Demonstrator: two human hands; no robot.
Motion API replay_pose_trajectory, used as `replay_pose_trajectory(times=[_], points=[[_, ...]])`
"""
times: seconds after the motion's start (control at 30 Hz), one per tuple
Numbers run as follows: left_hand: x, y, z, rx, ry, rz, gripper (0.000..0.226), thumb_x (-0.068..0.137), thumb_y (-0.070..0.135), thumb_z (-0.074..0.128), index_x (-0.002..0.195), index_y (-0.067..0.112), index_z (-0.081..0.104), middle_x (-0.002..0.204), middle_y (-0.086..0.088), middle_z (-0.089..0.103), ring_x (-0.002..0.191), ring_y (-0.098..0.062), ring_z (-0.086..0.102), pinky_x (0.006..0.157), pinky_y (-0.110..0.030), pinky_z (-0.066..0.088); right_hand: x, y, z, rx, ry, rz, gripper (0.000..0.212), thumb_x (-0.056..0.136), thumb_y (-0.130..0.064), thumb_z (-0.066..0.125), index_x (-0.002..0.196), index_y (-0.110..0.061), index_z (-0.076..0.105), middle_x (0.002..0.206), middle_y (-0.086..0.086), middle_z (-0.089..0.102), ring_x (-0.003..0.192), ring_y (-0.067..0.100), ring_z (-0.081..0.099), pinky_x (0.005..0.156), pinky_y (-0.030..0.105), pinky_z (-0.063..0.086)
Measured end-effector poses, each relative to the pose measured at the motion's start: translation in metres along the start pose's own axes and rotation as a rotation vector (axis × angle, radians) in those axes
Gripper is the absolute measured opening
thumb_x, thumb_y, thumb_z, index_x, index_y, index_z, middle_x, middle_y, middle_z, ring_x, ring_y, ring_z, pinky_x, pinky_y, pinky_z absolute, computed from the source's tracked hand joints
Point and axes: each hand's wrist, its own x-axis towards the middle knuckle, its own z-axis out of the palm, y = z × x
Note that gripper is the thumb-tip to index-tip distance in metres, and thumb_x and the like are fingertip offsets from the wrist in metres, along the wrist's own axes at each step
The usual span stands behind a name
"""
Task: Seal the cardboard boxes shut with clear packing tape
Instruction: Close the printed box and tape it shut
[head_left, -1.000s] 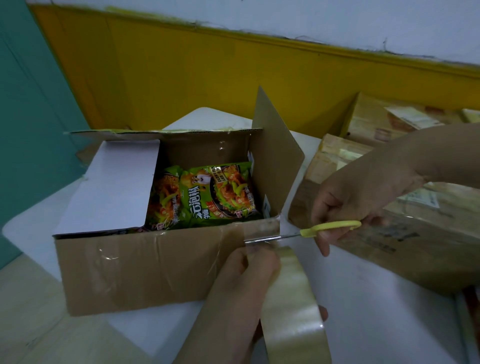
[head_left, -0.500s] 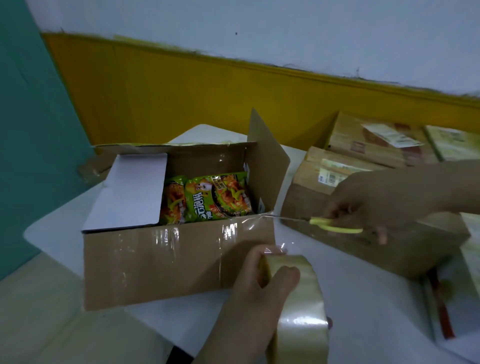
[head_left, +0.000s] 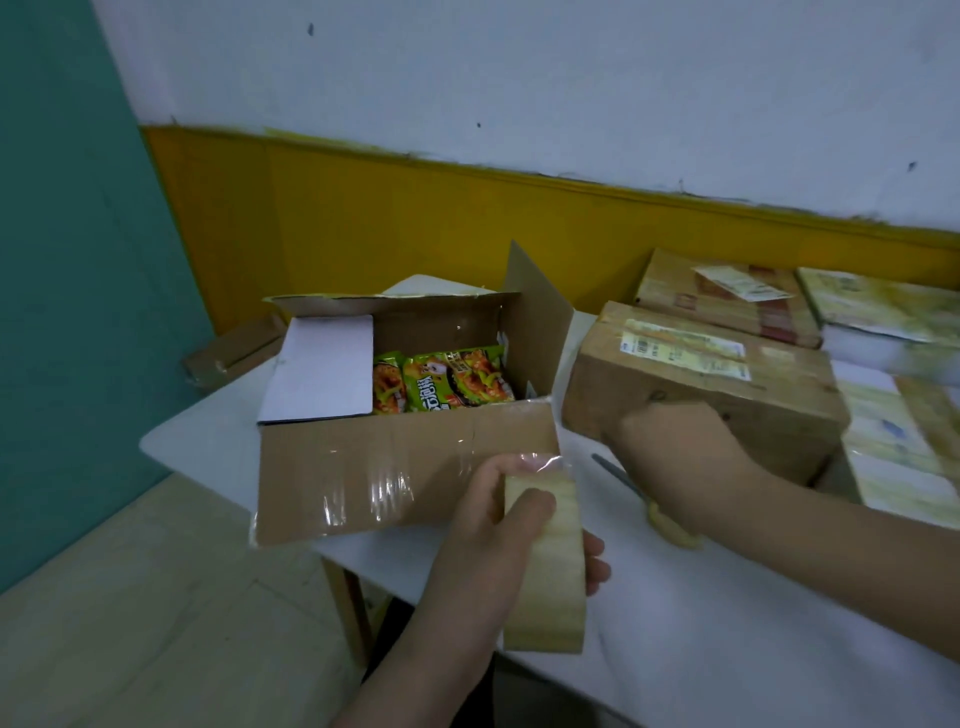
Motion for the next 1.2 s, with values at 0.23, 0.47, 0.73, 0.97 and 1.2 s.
replay_pose_trajectory(times=[0.23,0.47,0.73,0.97,1.2], points=[[-0.012,-0.003,-0.014,-0.019,0.047,0.002,0.022,0.1,0.01,0.047,0.109,0.023,0.062,0.08,-0.032,0.069,0.066,-0.038,0.069,0.063,-0.039,0.055,0.025,-0.034,0.026,0.069,0.335,-0.23,0.07,0.098,-0.048,0.028,0.153,-0.006,0.032,0.158,0.011,0.034,0.122,0.031,0.055,0.102,0.045,0.045],[-0.018,-0.007,-0.018,0.0,0.056,0.021,0.027,0.1,0.01,0.049,0.102,0.03,0.067,0.08,-0.029,0.07,0.069,-0.039,0.07,0.067,-0.042,0.054,0.021,-0.045,0.044,-0.016,0.246,-0.233,0.094,0.088,-0.062,0.027,0.152,0.007,0.024,0.159,0.025,0.023,0.15,0.036,0.019,0.12,0.045,0.014],[-0.027,-0.007,-0.017,-0.031,0.04,0.014,0.023,0.099,0.008,0.048,0.107,0.023,0.063,0.081,-0.032,0.069,0.067,-0.04,0.068,0.061,-0.04,0.054,0.027,-0.018,-0.013,0.345,0.151,-0.288,0.048,0.102,-0.031,0.048,0.148,-0.015,0.043,0.131,0.002,0.061,0.111,0.023,0.061,0.086,0.029,0.049],[-0.021,-0.001,-0.008,-0.039,0.031,-0.014,0.02,0.099,0.01,0.048,0.114,0.019,0.059,0.082,-0.033,0.069,0.067,-0.04,0.068,0.065,-0.041,0.054,0.072,0.01,-0.08,0.702,0.133,-0.134,0.034,0.092,-0.031,0.068,0.12,-0.014,0.061,0.091,-0.005,0.059,0.068,0.003,0.056,0.049,0.015,0.044],[-0.001,0.003,-0.003,-0.038,-0.007,-0.043,0.016,0.099,0.011,0.05,0.111,0.016,0.059,0.083,-0.034,0.069,0.068,-0.04,0.068,0.06,-0.038,0.056,0.121,-0.009,-0.077,-0.066,0.117,-0.009,0.078,0.099,-0.037,0.057,0.158,-0.017,0.012,0.111,0.012,0.061,0.084,0.026,0.06,0.044,0.032,0.025]])
